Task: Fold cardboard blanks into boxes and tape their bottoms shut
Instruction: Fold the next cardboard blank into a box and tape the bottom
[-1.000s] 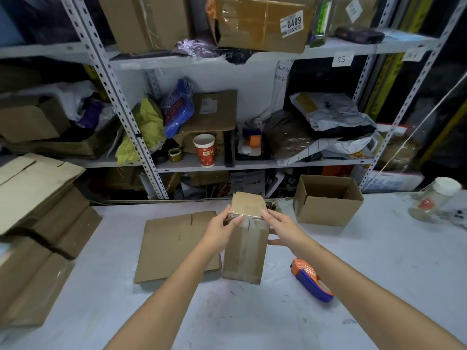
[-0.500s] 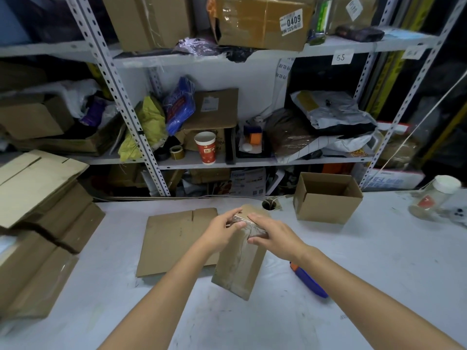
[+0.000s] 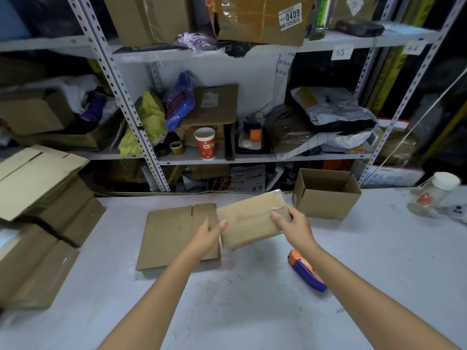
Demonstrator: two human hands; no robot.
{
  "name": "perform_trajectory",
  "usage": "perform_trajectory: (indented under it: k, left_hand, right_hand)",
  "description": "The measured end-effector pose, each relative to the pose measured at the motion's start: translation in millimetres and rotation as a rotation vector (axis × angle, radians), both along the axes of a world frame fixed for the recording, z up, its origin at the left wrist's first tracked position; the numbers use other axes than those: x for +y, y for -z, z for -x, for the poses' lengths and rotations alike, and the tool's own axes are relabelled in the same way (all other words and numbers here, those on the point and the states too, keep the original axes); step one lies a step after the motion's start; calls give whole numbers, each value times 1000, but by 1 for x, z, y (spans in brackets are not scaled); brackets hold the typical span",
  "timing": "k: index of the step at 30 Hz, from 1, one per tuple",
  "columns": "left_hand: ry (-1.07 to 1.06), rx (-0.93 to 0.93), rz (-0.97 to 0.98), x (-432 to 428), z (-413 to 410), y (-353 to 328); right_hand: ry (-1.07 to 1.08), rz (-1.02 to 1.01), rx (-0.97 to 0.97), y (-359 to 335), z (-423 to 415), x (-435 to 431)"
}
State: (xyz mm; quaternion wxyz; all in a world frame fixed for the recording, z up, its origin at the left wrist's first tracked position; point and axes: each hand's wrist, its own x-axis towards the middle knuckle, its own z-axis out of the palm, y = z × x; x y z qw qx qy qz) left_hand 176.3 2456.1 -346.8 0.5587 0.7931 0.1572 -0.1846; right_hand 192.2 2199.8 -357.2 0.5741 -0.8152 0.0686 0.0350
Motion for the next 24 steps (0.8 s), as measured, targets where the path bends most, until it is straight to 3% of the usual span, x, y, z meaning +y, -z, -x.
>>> perform_trajectory:
  k: [3, 8, 13, 19, 24]
  left_hand:
    - [13, 8, 103, -13, 1, 1]
    - [-27, -107, 51, -4, -1, 4]
    - [45, -241, 48, -3, 7, 0]
    - [72, -194, 60, -1, 4, -7]
    - [-139, 9, 158, -3, -15, -25]
  right_hand:
    - [40, 16, 1, -1, 3, 5]
    - [-89, 43, 70, -4, 5, 4]
    - [-23, 37, 164, -16, -3, -1]
    - [-80, -48, 59, -22, -4, 2]
    - [-106, -67, -46, -27, 3, 12]
